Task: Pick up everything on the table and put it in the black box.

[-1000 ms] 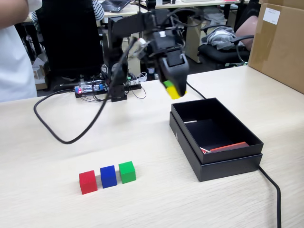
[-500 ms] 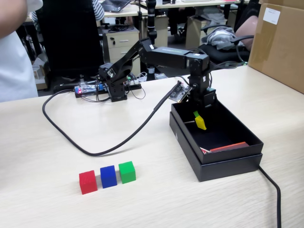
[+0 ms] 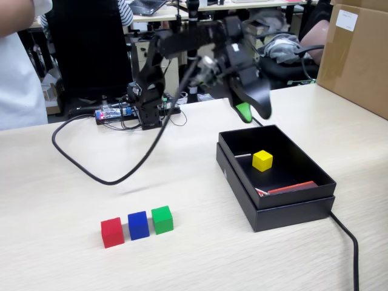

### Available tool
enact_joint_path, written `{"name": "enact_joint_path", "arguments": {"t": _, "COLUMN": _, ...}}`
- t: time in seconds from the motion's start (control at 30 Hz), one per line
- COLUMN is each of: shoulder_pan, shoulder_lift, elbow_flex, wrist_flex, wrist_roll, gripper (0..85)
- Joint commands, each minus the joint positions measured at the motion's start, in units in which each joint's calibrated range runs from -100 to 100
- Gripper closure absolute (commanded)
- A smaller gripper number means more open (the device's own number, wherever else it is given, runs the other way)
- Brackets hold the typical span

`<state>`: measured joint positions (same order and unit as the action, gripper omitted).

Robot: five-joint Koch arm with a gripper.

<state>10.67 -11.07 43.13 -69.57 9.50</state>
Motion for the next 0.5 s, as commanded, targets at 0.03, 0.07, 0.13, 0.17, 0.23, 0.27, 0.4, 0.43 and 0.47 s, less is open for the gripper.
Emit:
{"name": "enact_joint_path", "arguments": {"t": 0.03, "shoulder_pan": -7.8, "shoulder_lift": -8.3, "elbow_flex": 0.0, "wrist_flex": 0.2, "wrist_roll": -6.7, "gripper": 43.5}}
{"name": "enact_joint_path", "arguments": {"t": 0.07, "shoulder_pan": -9.9, "shoulder_lift": -7.5, "elbow_flex": 0.0, "wrist_flex": 0.2, "wrist_roll": -8.0, "gripper": 41.5}}
{"name": "enact_joint_path", "arguments": {"t": 0.13, "shoulder_pan": -13.3, "shoulder_lift": -3.4, "elbow_flex": 0.4, "wrist_flex": 0.3, "wrist_roll": -10.2, "gripper": 39.5}}
{"name": "enact_joint_path", "arguments": {"t": 0.17, "shoulder_pan": -14.8, "shoulder_lift": -1.2, "elbow_flex": 0.7, "wrist_flex": 0.5, "wrist_roll": -11.0, "gripper": 39.0}}
{"name": "enact_joint_path", "arguments": {"t": 0.23, "shoulder_pan": -17.2, "shoulder_lift": 3.7, "elbow_flex": 1.3, "wrist_flex": 0.7, "wrist_roll": -12.6, "gripper": 38.7}}
{"name": "enact_joint_path", "arguments": {"t": 0.27, "shoulder_pan": -18.3, "shoulder_lift": 6.5, "elbow_flex": 1.9, "wrist_flex": 0.7, "wrist_roll": -13.2, "gripper": 38.6}}
{"name": "enact_joint_path", "arguments": {"t": 0.4, "shoulder_pan": -21.5, "shoulder_lift": 20.4, "elbow_flex": 6.2, "wrist_flex": 0.8, "wrist_roll": -15.8, "gripper": 38.3}}
{"name": "enact_joint_path", "arguments": {"t": 0.43, "shoulder_pan": -21.9, "shoulder_lift": 22.9, "elbow_flex": 7.6, "wrist_flex": 0.8, "wrist_roll": -16.0, "gripper": 37.8}}
{"name": "enact_joint_path", "arguments": {"t": 0.47, "shoulder_pan": -22.2, "shoulder_lift": 25.7, "elbow_flex": 9.5, "wrist_flex": 0.8, "wrist_roll": -16.1, "gripper": 37.9}}
